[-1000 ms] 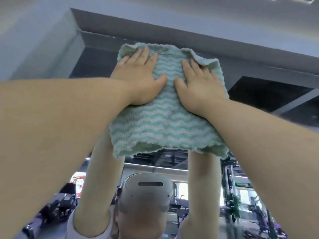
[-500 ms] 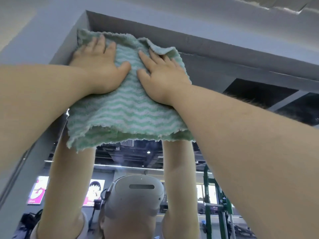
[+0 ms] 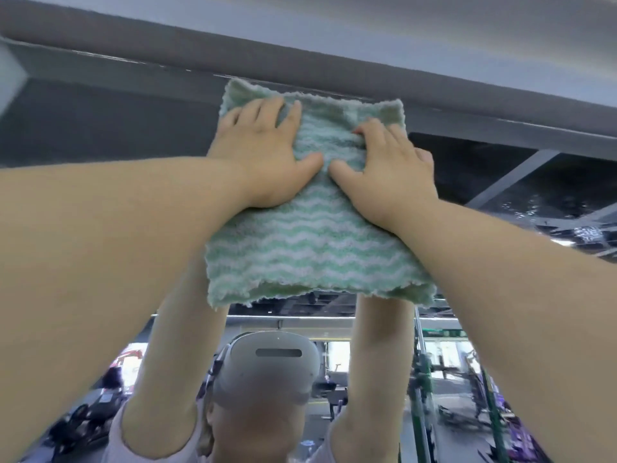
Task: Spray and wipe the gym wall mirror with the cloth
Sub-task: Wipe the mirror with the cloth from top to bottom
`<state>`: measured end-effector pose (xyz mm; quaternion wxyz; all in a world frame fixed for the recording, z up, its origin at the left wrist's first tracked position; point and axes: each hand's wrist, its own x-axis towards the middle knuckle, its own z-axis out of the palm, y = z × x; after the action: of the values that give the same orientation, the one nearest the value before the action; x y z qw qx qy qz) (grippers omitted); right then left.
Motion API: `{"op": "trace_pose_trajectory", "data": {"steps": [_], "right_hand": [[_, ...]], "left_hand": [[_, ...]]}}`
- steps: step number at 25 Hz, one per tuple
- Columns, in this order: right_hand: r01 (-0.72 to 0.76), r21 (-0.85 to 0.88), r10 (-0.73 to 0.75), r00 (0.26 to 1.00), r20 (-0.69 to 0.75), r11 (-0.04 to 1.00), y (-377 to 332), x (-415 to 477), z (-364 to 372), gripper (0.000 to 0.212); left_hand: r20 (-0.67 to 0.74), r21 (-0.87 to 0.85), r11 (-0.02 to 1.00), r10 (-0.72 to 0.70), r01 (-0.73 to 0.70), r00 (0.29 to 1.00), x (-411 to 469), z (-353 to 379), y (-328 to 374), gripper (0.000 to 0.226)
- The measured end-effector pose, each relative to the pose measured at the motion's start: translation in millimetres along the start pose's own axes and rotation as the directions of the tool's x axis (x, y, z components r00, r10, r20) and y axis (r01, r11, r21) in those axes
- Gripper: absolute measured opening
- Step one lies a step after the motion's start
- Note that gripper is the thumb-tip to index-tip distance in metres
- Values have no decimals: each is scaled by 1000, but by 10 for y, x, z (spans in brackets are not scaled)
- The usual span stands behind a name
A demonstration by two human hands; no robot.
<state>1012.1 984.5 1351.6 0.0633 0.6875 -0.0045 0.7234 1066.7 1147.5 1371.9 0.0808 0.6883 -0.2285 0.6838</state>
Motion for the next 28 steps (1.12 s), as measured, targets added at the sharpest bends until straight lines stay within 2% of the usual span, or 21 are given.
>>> {"op": "trace_pose_trajectory", "data": {"steps": [2,4,6,10,13,18,21,25,28], "right_hand": [[-10,-36,10,1000,18,999,347,-137,-101,61],[-4,-58,10,995,95,998,573,-219,-148,69],[17,-57,-7,987,162,998,590,-214,-130,76],[59,-58,-47,980,195,997,318,-119,-80,84],[116,-63,-99,968,232,991,-120,-75,11,79],[202,-20,-189,946,263,979,-1416,-197,301,74],[191,15,-188,948,255,982,-2189,-275,459,72],[144,37,-148,961,235,989,-2849,-363,590,63],[136,59,-146,967,207,989,-2830,-402,598,60]], "left_hand": [[-6,0,1000,-3,3,1000,11,51,393,78],[24,-2,1000,-16,16,1000,29,87,609,79],[69,8,1000,-25,25,997,24,86,591,81],[109,18,999,-50,48,993,-70,42,303,79],[98,23,994,-105,103,990,-253,-10,-158,76],[98,58,975,-221,216,970,-808,-191,-1365,74],[114,48,966,-260,256,959,-1157,-327,-2028,73],[140,31,978,-210,208,968,-1359,-399,-2371,66],[96,38,981,-192,189,977,-1325,-337,-2348,67]]}}
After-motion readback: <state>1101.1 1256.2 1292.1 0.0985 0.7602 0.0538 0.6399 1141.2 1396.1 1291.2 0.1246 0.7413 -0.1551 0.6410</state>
